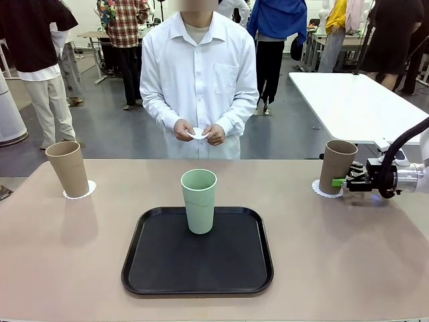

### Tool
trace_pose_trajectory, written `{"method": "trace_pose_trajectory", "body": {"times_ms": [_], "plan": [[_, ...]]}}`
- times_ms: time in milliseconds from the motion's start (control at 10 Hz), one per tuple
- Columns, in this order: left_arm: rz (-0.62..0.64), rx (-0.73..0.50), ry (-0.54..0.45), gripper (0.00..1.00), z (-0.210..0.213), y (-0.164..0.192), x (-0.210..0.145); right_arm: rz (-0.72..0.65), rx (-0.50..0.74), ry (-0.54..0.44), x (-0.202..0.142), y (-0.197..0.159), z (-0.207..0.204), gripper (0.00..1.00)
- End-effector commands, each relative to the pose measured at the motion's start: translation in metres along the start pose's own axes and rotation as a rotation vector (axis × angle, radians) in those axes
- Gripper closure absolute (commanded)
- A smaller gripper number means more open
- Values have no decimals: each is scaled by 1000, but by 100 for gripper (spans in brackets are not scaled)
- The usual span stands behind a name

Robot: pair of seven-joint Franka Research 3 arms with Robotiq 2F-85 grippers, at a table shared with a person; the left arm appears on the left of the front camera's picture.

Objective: Place coasters on the table and set cups on them.
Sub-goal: Take one Reusable plastic cup from the Flat Tray and place it on a coaster set by the human.

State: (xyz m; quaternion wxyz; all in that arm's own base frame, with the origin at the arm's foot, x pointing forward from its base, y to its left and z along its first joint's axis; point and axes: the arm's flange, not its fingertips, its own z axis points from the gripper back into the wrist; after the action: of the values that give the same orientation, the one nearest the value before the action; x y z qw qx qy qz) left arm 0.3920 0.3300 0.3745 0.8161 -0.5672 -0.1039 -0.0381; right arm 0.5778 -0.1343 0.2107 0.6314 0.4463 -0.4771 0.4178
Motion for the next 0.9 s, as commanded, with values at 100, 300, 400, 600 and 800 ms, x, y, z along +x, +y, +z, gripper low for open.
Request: {"method": "trace_pose_trajectory", "body": {"times_ms": [100, 300, 400, 600, 800], "plan": [[-6, -7, -2, 0, 1, -2, -2, -22, 13, 52, 4, -6, 1, 0], [-6, -7, -2, 0, 1, -2, -2, -27, 31, 71, 4, -7, 3, 0], [-6, -7, -2, 0, 1, -2, -2, -29, 43, 75, 3, -7, 4, 0], [-6, -7, -2, 0, 1, -2, -2, -26, 50, 77, 3, -9, 9, 0], [-6, -7, -2, 0, 1, -2, -2, -22, 46, 75, 4, -10, 15, 0]]}}
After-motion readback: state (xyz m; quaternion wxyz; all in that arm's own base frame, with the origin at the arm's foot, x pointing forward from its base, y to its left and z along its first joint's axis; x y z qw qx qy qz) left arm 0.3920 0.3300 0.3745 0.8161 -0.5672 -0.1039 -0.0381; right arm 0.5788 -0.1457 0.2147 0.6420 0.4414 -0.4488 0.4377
